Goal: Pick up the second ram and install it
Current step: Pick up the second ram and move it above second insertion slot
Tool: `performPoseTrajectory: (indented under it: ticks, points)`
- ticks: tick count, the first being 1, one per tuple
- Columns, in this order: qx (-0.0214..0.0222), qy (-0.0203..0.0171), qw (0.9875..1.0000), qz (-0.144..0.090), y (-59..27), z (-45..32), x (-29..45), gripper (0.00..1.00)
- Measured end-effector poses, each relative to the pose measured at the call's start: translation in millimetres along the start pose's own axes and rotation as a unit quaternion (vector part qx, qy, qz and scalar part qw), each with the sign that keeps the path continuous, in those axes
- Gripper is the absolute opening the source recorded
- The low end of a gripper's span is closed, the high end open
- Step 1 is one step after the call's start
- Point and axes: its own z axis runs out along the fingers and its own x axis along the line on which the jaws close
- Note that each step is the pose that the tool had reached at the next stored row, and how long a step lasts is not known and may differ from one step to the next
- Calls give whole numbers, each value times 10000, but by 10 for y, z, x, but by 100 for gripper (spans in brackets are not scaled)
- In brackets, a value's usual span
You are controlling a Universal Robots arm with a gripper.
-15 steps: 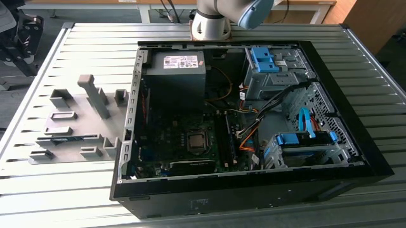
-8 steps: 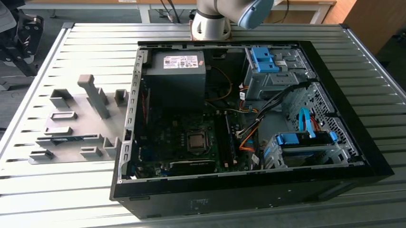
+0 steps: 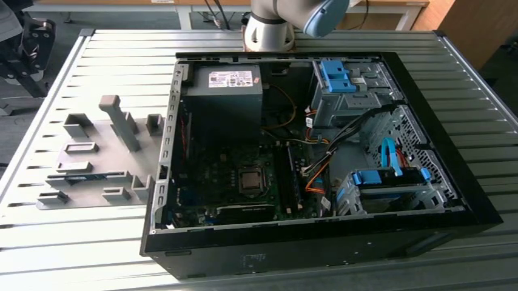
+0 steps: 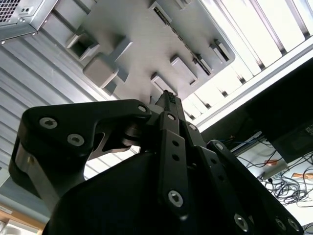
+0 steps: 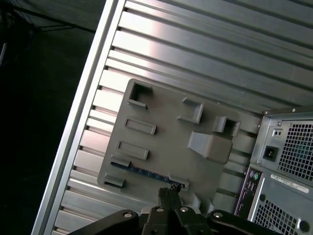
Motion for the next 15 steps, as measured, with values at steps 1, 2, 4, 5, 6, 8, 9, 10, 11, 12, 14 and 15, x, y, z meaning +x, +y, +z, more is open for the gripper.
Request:
performPoseTrajectory:
  ticks: [1,2,4,5,6,8,9,10,11,12,14,15]
  points:
    - [-1,2,10000,-61,0,0,0,11]
    - [-2,4,9999,-128,0,0,1,11]
    - [-5,8,9997,-257,0,0,1,11]
    - [-6,10,9995,-305,0,0,1,11]
    - [-6,11,9994,-339,0,0,1,11]
    - [-7,12,9993,-381,0,1,1,11]
    - [-7,12,9992,-396,0,1,1,11]
    - [-8,13,9991,-413,0,1,1,11]
    - [-8,14,9991,-434,0,1,1,11]
    - [-9,15,9989,-461,0,1,1,11]
    - [-10,17,9986,-525,0,1,1,11]
    - [-10,18,9984,-560,0,1,1,11]
